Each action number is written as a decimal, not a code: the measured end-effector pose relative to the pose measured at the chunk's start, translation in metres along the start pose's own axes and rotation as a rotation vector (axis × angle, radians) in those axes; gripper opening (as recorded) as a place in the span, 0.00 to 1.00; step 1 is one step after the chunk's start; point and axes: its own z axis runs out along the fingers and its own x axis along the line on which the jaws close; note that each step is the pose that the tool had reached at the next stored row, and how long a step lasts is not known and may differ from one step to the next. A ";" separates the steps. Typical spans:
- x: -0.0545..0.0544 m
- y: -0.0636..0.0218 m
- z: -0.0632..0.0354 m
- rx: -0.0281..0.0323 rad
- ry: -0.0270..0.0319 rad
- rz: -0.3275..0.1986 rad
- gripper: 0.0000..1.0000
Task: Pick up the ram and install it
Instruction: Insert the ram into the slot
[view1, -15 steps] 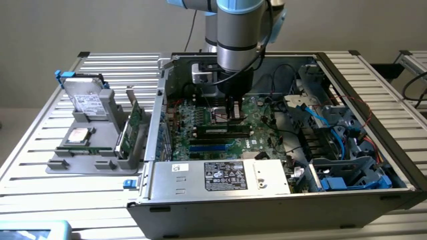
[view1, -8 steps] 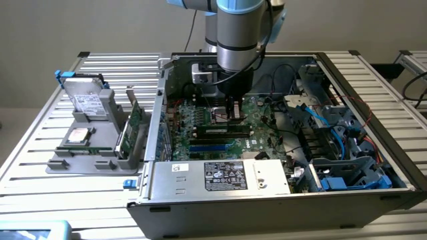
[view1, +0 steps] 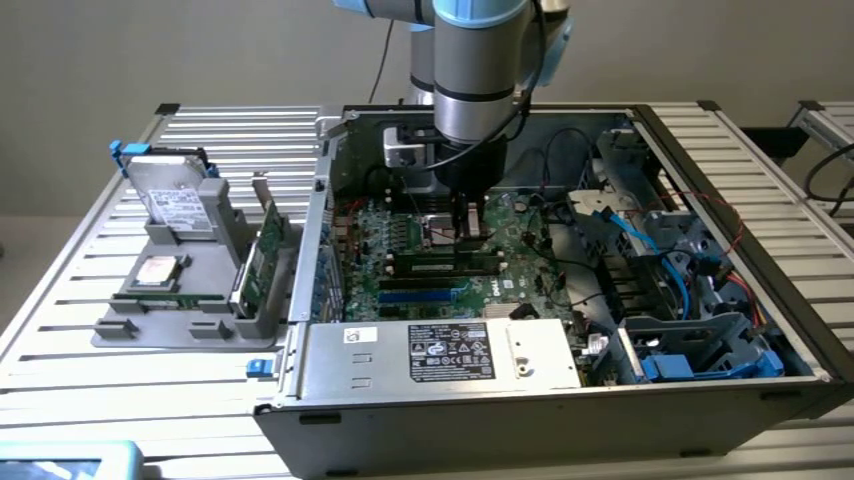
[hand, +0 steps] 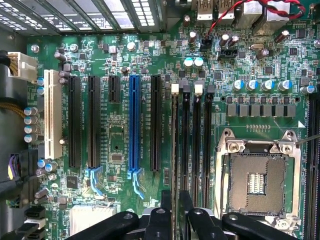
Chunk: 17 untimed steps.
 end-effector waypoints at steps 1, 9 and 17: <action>0.000 0.0000 -0.0001 0.0000 0.0000 0.000 0.21; 0.001 -0.0016 -0.0168 0.0002 0.0001 0.000 0.21; 0.003 -0.0108 -0.0187 -0.0011 -0.0004 0.000 0.21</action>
